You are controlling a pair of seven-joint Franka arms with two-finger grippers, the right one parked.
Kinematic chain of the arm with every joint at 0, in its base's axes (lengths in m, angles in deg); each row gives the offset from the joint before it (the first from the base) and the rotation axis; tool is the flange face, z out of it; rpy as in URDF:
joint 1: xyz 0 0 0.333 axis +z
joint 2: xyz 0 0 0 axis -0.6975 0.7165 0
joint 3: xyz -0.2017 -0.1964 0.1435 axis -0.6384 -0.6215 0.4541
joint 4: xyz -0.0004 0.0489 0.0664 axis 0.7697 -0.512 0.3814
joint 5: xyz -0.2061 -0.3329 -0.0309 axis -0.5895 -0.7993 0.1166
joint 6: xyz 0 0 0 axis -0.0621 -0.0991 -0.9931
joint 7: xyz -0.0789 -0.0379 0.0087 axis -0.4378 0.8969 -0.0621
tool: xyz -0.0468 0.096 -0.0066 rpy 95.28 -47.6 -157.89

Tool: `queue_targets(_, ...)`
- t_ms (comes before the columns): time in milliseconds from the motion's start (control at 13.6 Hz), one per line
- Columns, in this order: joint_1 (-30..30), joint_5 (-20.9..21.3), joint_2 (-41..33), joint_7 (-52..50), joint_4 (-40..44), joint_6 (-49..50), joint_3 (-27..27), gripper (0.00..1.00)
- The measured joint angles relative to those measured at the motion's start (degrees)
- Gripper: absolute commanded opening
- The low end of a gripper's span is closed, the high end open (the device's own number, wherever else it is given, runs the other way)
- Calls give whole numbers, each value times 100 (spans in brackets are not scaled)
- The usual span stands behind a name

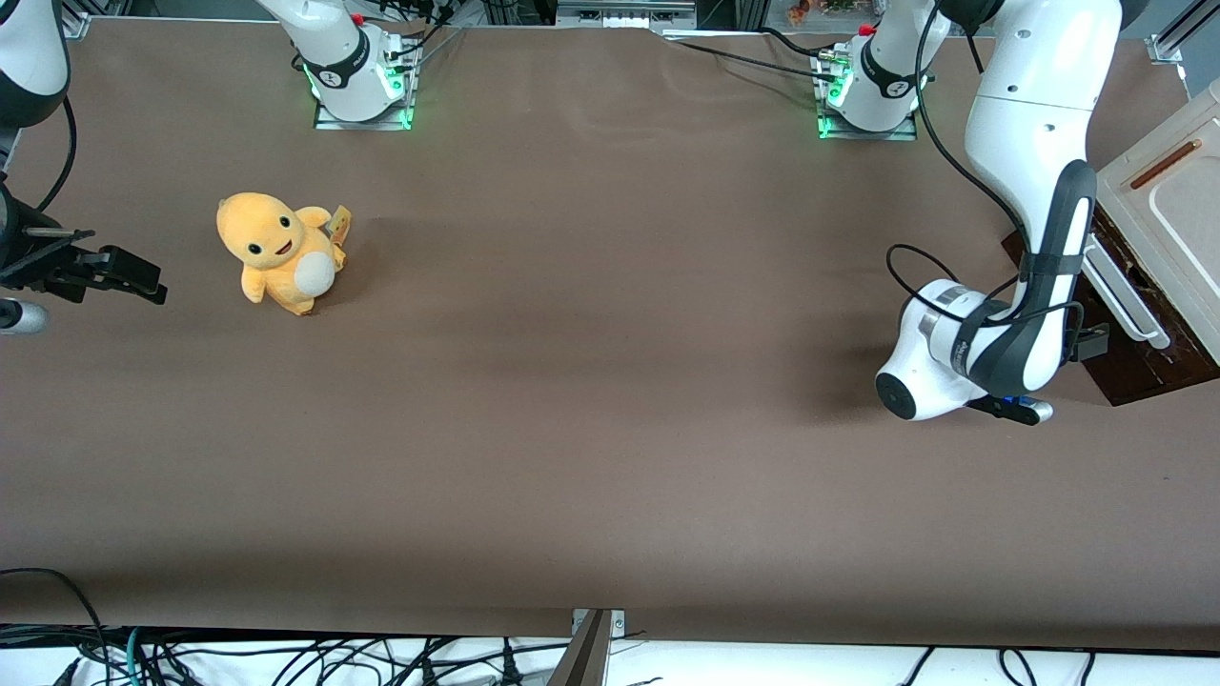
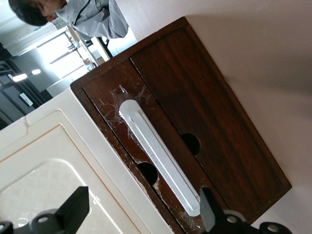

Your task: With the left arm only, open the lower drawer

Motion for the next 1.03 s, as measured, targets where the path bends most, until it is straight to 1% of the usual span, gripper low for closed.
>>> queue_targets(147,3,12,53,-117,2,4,83,100)
queue_targets(369,28,230,106,-233,4,5,155,100)
queue_targets(885,216,240,365,-809,9,3,235,100)
queue_targets(959,243,266,401,-905,9,2,252,100)
queue_targets(1032,288,384,438,-1016,10,2,260,100)
